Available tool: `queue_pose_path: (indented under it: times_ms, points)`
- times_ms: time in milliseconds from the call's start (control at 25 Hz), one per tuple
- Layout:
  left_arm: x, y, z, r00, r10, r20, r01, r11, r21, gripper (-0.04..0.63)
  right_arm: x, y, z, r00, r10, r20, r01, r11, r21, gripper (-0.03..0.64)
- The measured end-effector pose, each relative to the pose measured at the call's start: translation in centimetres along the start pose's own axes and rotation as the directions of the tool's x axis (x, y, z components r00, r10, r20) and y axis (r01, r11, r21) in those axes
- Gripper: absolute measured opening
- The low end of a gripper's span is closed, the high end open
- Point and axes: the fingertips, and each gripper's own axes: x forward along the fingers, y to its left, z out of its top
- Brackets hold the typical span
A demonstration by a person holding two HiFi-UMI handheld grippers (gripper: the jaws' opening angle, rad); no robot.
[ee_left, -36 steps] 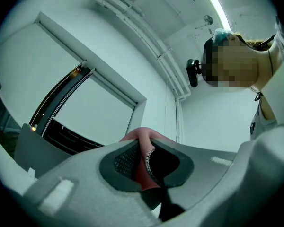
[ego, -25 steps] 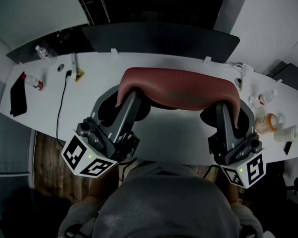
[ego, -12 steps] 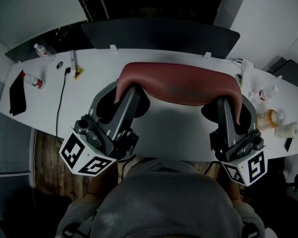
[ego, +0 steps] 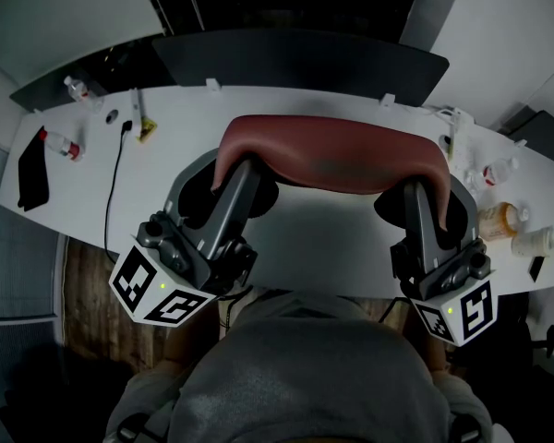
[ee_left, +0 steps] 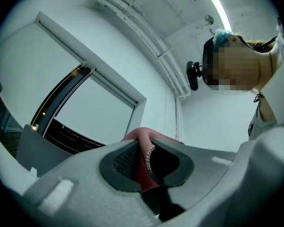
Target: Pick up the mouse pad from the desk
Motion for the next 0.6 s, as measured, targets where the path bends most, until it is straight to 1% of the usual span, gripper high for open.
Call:
queue_pose_path:
  times_ms: [600]
  points:
    - [-0.33, -0.42, 0.12, 1.000, 0.002, 0.005, -0.002, 1.000, -0.004, 0.064, -0.37, 0.36, 0.45, 1.000, 0.001, -0.002, -0.001, 1.000, -0.014, 0.051]
